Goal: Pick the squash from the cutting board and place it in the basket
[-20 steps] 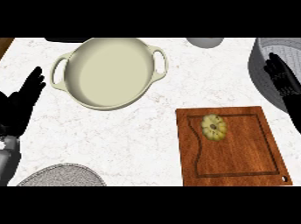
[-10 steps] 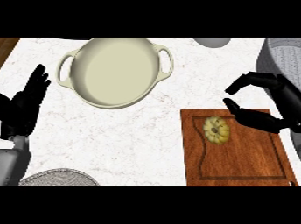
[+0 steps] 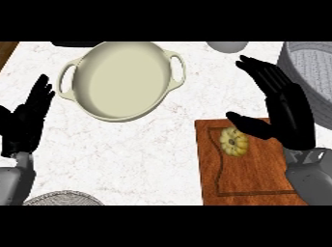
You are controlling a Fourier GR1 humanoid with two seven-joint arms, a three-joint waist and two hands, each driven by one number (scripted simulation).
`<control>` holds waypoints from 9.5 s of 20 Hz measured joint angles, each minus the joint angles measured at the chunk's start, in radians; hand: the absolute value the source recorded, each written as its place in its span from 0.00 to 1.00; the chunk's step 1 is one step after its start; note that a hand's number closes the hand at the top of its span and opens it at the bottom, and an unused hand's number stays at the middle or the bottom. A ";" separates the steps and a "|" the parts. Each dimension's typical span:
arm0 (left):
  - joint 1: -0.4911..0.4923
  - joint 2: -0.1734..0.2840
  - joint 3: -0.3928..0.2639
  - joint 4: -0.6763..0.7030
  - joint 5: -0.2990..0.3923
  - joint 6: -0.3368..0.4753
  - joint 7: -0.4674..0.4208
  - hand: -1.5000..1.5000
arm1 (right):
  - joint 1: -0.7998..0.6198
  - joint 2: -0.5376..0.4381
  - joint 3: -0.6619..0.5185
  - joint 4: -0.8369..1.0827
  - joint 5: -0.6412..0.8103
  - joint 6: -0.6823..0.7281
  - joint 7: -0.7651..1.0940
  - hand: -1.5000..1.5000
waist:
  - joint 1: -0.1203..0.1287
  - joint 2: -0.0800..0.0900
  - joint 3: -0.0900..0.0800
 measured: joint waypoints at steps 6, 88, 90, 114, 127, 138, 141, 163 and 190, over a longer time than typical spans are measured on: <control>0.033 0.001 0.006 -0.020 -0.002 0.007 0.005 0.50 | -0.024 -0.107 0.065 -0.082 0.129 0.309 0.314 0.00 | -0.016 -0.011 -0.004; -0.001 -0.138 0.133 -0.060 -0.141 -0.117 0.048 0.50 | 0.216 0.306 -0.152 0.132 0.606 0.591 0.079 1.00 | 0.009 0.005 -0.001; 0.002 -0.137 0.138 -0.045 -0.138 -0.122 0.031 0.50 | 0.216 0.287 -0.150 0.145 0.600 0.613 0.049 1.00 | 0.009 0.002 -0.005; -0.042 -0.153 0.120 -0.029 -0.144 -0.128 0.027 0.50 | 0.151 0.405 -0.345 0.369 0.119 0.390 0.097 1.00 | 0.042 0.005 -0.017; -0.021 -0.142 0.139 -0.013 -0.150 -0.122 0.015 0.50 | 0.007 0.468 -0.250 0.274 -0.113 -0.046 0.107 1.00 | 0.015 0.010 0.003; -0.002 -0.164 0.127 -0.034 -0.163 -0.107 0.023 0.50 | -0.223 0.397 -0.385 0.151 -0.006 -0.020 0.436 1.00 | 0.010 0.010 0.004; -0.003 -0.151 0.135 -0.043 -0.154 -0.121 0.029 0.50 | -0.308 0.363 -0.441 0.205 0.006 -0.028 0.472 1.00 | 0.014 0.011 0.003; -0.004 -0.152 0.131 -0.057 -0.156 -0.132 0.031 0.50 | -0.696 0.029 -0.659 0.982 0.017 -0.001 0.282 1.00 | 0.034 0.019 0.004; -0.050 -0.159 0.124 -0.037 -0.156 -0.137 0.034 0.50 | -0.662 -0.235 -0.484 1.351 0.282 -0.064 -0.088 1.00 | 0.059 0.031 0.004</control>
